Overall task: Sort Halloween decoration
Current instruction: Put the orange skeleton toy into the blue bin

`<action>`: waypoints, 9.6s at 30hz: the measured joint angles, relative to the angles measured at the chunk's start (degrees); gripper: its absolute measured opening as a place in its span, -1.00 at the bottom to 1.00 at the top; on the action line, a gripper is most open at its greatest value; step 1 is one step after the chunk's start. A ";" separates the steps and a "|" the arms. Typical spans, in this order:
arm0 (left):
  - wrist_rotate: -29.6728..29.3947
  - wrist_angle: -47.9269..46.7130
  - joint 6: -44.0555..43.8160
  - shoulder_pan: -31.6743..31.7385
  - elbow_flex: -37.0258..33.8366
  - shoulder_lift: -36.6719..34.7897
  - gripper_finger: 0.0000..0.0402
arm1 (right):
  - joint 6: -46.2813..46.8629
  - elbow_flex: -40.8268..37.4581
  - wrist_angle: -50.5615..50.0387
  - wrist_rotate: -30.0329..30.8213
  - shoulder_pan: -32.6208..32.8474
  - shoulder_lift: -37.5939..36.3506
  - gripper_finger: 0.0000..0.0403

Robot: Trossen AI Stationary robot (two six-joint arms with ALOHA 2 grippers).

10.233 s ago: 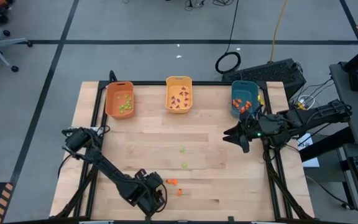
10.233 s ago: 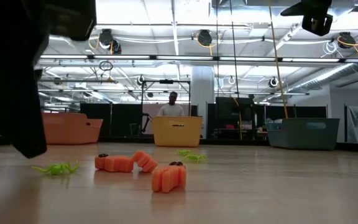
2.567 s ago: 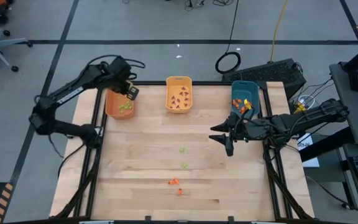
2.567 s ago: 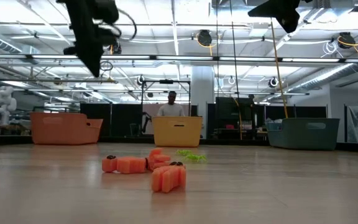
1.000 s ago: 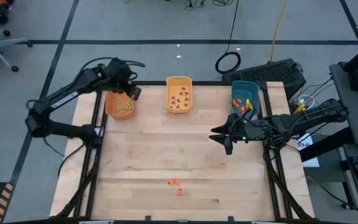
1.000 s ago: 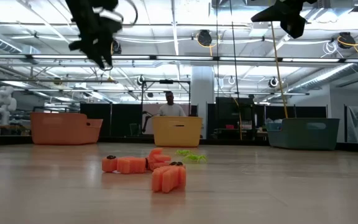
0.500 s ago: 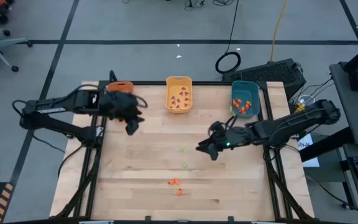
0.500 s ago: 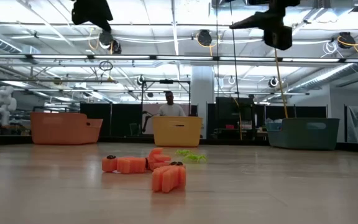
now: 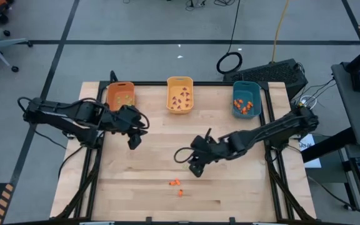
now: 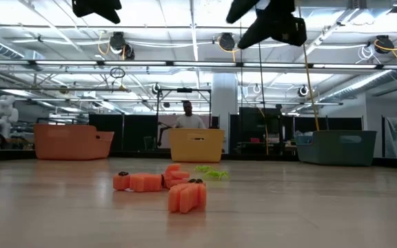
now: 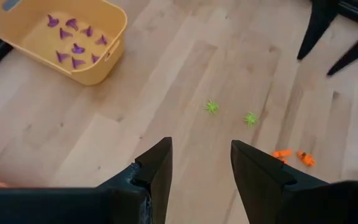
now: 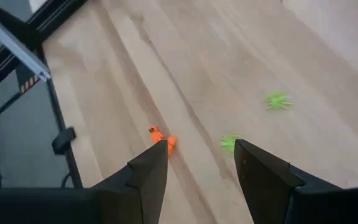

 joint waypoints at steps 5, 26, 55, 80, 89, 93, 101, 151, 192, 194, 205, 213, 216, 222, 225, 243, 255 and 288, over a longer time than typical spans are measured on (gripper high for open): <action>-1.84 0.20 -5.90 -2.63 0.00 0.30 -0.20 | 9.79 2.65 1.69 -1.33 0.24 6.51 -0.15; -7.99 -4.95 -10.14 -8.16 -1.11 0.29 -0.20 | 13.43 2.76 13.09 5.07 7.80 22.21 0.24; -8.06 -4.51 -11.56 -8.16 -1.18 0.29 -0.20 | -5.99 2.72 25.59 16.72 12.95 30.32 0.14; -12.89 -6.50 -9.76 -8.14 -1.18 0.29 -0.20 | -8.39 2.76 22.47 11.49 10.37 30.53 -0.91; -13.10 -6.67 -10.09 -8.10 -1.18 0.29 -0.20 | -12.93 2.59 19.45 1.69 7.90 24.86 -0.98; -13.10 -6.41 -10.09 -8.10 -1.18 0.28 -0.20 | -16.94 2.72 13.06 1.30 6.32 18.62 -0.98; -16.94 -6.26 -8.23 -8.01 -1.18 0.27 -0.20 | -22.64 2.65 -2.14 2.94 1.07 5.83 -0.99; -15.38 18.11 6.48 -4.97 -1.05 -0.25 -0.20 | -30.08 -39.22 35.97 0.24 -9.90 -43.21 -0.99; -15.49 18.26 6.32 -4.97 -1.05 -0.23 -0.20 | -60.65 -39.20 42.58 0.13 -9.90 -43.21 -0.99; -15.49 18.26 6.32 -4.97 -1.05 -0.23 -0.20 | -62.85 -39.20 42.45 0.15 -9.90 -43.19 -0.99; -15.49 18.26 6.38 -4.97 -1.03 -0.23 -0.20 | -64.99 -39.20 42.45 0.15 -9.92 -43.19 -0.99; -15.49 18.25 6.80 -4.97 -1.03 -0.23 -0.20 | -64.62 -39.20 42.45 0.15 -9.92 -43.19 -0.99; -15.49 18.26 6.78 -4.97 -1.03 -0.23 -0.20 | -61.49 -39.20 42.46 0.15 -9.92 -43.19 -0.99; -15.49 18.24 6.80 -4.97 -1.03 -0.22 -0.20 | -54.06 -39.20 42.46 0.02 -9.92 -43.19 -0.99; -15.49 18.22 6.83 -4.98 -1.03 -0.21 -0.20 | -48.96 -39.18 42.46 0.12 -9.92 -43.19 -0.99; -15.47 18.19 6.78 -4.97 -1.03 -0.21 -0.20 | -7.97 -39.16 41.92 1.70 -9.97 -43.19 -0.99; -15.49 17.29 6.81 -4.97 -1.03 -0.21 -0.20 | 5.22 -39.14 37.87 5.01 -9.95 -43.19 -0.99; -23.91 16.11 7.66 2.50 -1.03 0.22 -0.20 | 9.67 -20.60 -30.87 9.99 -39.18 -43.10 -0.99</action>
